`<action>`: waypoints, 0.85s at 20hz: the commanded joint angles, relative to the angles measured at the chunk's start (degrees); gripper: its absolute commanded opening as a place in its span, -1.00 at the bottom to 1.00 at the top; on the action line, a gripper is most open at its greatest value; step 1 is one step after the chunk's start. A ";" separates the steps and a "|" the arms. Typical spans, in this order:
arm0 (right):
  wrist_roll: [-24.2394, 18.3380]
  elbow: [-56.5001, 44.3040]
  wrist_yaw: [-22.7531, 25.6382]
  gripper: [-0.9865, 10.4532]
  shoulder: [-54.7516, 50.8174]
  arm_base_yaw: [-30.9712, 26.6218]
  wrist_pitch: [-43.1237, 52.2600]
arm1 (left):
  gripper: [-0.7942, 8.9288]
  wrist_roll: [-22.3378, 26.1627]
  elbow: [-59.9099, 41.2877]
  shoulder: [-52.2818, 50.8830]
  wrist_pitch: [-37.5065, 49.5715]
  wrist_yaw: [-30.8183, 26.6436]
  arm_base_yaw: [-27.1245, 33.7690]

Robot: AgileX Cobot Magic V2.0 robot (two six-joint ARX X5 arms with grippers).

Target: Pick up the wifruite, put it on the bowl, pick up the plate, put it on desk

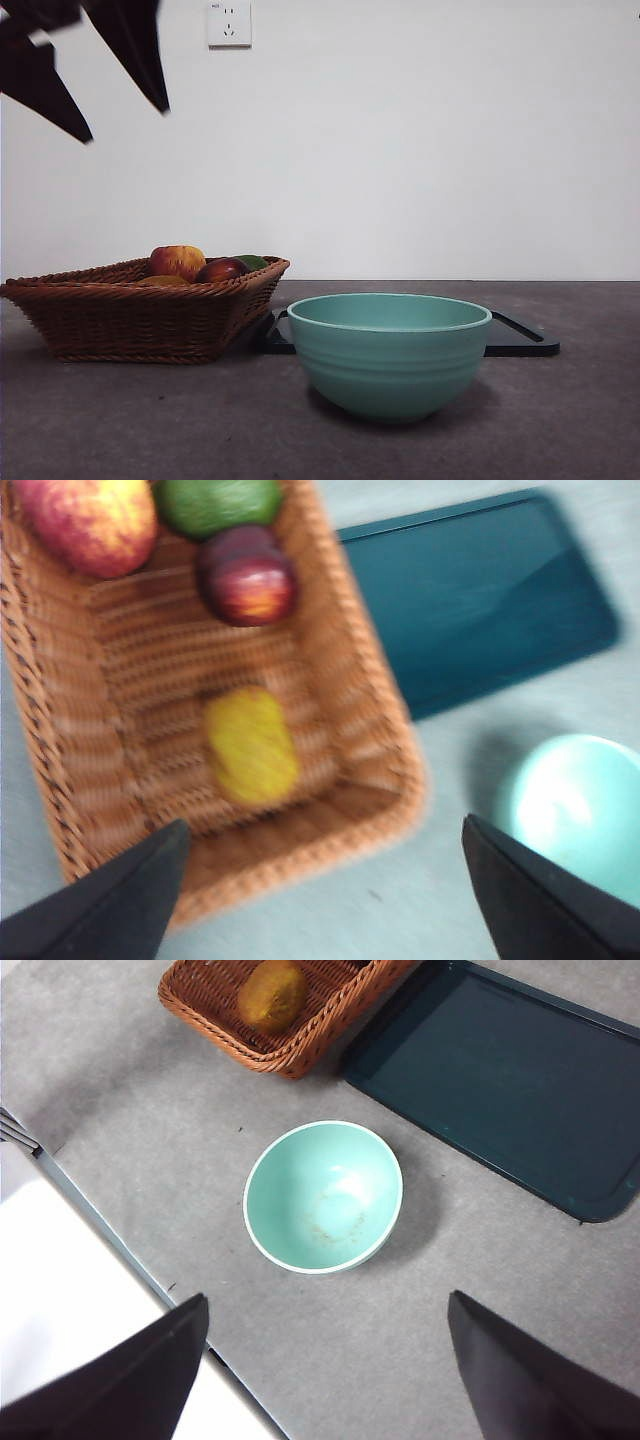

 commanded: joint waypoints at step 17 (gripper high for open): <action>0.17 1.07 0.07 -0.16 0.37 0.35 0.57 | 0.06 -0.57 2.89 26.18 10.58 -6.82 -1.18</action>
